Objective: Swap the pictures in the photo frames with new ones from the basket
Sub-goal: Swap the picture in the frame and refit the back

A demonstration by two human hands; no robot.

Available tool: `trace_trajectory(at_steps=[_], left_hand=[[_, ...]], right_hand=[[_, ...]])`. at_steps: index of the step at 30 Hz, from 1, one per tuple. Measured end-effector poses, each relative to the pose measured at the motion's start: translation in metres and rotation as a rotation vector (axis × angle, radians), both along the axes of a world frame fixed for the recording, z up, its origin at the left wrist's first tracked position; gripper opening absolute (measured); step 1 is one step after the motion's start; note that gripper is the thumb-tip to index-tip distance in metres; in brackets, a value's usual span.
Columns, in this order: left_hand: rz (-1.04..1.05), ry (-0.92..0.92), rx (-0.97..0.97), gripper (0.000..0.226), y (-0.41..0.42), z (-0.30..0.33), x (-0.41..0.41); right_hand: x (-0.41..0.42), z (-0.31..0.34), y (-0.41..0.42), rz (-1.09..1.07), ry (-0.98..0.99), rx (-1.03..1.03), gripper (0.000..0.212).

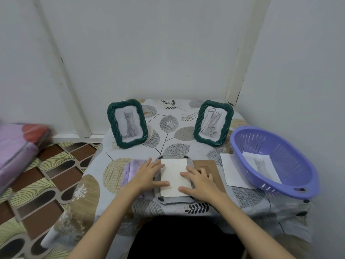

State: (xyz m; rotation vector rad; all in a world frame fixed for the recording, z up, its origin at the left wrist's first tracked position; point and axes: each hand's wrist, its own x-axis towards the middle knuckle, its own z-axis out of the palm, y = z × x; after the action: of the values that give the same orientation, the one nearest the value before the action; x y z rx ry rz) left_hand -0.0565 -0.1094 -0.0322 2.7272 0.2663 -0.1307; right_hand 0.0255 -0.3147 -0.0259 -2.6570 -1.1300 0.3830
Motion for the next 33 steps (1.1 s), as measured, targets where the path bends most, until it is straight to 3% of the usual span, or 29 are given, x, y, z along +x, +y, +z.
trace_trajectory(at_steps=[5, 9, 11, 20, 26, 33], left_hand=[[-0.026, 0.043, 0.002, 0.073, 0.004, -0.001, -0.002], [0.003, 0.035, 0.006, 0.072, 0.004, -0.004, -0.005], [0.025, 0.032, -0.014, 0.071, 0.005, -0.006, -0.008], [0.044, 0.03, -0.068, 0.07, 0.005, -0.01, -0.01], [0.046, 0.017, -0.061, 0.07, 0.006, -0.013, -0.01], [0.046, 0.005, -0.064, 0.071, 0.007, -0.015, -0.01]], right_hand=[[0.001, 0.002, -0.001, -0.053, 0.001, 0.064, 0.058], [0.009, 0.0, -0.017, -0.409, -0.184, 0.254, 0.045], [0.012, -0.006, -0.027, -0.506, -0.196, 0.207, 0.046], [0.013, -0.012, -0.03, -0.484, -0.221, 0.05, 0.055], [0.018, -0.001, -0.029, -0.618, -0.077, 0.247, 0.058], [0.018, 0.008, -0.035, -0.602, -0.027, 0.498, 0.06]])
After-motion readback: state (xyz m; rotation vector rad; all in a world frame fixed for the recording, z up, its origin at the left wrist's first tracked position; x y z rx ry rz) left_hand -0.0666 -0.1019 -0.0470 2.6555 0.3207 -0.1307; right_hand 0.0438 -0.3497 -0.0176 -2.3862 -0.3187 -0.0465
